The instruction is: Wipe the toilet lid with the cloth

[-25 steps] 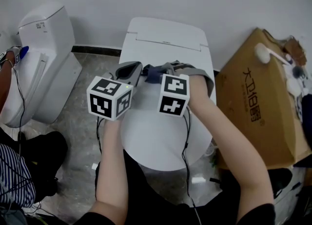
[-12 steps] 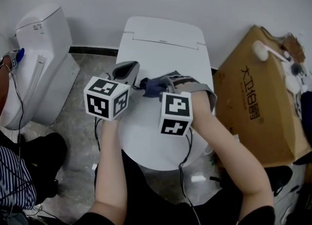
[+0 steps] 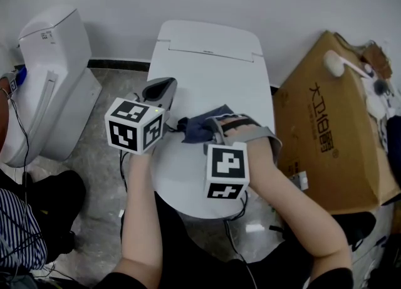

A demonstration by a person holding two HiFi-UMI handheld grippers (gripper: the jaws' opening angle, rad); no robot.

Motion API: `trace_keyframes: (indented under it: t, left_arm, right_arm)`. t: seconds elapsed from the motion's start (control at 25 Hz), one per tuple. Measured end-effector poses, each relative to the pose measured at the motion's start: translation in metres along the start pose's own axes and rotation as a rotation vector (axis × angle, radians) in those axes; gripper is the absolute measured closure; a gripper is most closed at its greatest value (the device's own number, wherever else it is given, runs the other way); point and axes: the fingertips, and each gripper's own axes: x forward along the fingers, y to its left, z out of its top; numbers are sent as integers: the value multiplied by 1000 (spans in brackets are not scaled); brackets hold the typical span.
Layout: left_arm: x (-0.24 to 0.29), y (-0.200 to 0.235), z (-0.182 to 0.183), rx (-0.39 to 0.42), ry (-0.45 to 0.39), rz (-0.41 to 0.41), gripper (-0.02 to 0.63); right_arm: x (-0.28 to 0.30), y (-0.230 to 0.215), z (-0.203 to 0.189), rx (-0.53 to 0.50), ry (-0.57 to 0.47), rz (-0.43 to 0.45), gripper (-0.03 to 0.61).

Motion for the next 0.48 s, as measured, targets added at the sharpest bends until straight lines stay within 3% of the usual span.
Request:
trace_keyframes:
  t: [0.48]
  left_arm:
    - [0, 1, 0, 0, -2, 3, 598]
  right_arm:
    - [-26, 32, 9, 13, -16, 8, 512]
